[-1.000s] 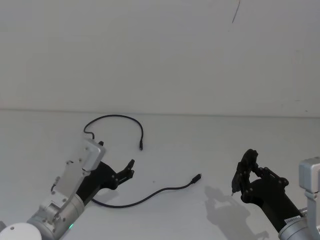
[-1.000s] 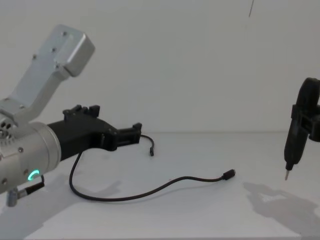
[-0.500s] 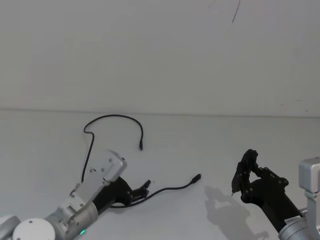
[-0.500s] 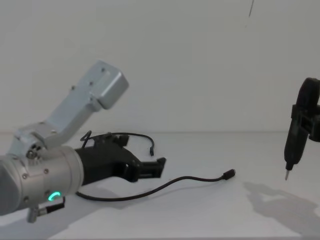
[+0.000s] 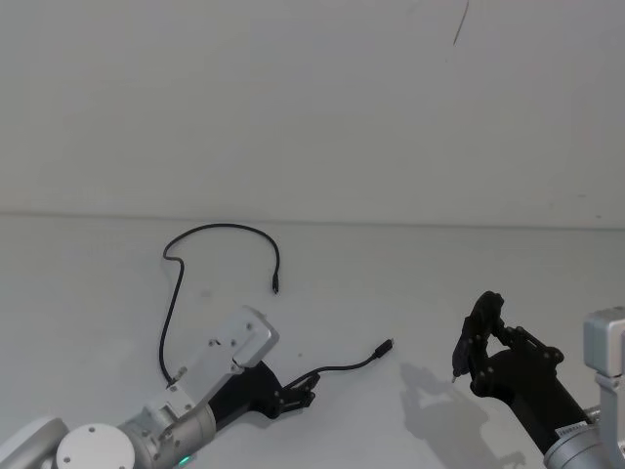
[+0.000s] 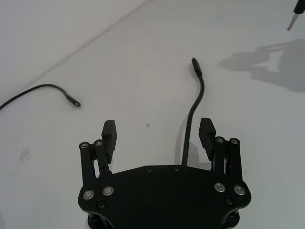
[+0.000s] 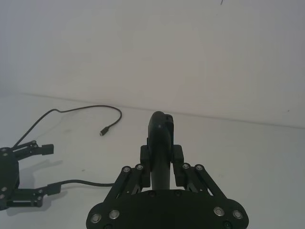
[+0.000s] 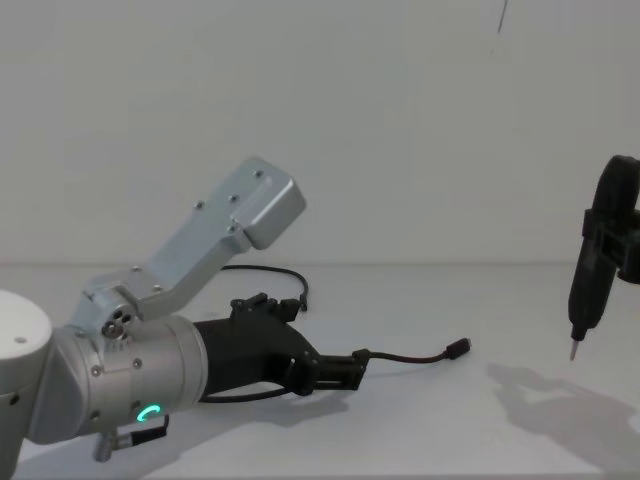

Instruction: Pick up the data cable with the one hand.

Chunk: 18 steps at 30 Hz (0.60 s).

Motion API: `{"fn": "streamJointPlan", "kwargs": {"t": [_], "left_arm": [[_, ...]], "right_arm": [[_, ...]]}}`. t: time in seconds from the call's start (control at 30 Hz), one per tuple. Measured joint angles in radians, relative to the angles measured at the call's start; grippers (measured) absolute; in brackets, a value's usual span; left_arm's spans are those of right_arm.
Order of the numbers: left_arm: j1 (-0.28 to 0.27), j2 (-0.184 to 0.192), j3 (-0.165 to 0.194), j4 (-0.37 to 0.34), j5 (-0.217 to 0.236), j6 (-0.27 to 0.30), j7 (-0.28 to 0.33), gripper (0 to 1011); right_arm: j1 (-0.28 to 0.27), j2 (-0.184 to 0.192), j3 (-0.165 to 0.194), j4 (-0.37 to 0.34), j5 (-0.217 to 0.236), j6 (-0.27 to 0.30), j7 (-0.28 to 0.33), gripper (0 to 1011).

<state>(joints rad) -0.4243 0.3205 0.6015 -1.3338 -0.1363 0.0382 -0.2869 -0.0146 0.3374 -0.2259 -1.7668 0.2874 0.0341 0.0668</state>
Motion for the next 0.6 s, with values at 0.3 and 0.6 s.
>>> {"fn": "streamJointPlan", "kwargs": {"t": [0.3,0.6], "left_arm": [[-0.011,-0.017,0.005,0.016,0.008,0.000,-0.015,1001],[-0.022,-0.037,0.010,0.041,0.014,0.005,-0.029,1001]], "right_arm": [[0.000,0.000,0.000,0.000,0.000,0.000,0.000,269],[0.000,0.000,0.000,0.000,0.000,0.000,0.000,269]]}}
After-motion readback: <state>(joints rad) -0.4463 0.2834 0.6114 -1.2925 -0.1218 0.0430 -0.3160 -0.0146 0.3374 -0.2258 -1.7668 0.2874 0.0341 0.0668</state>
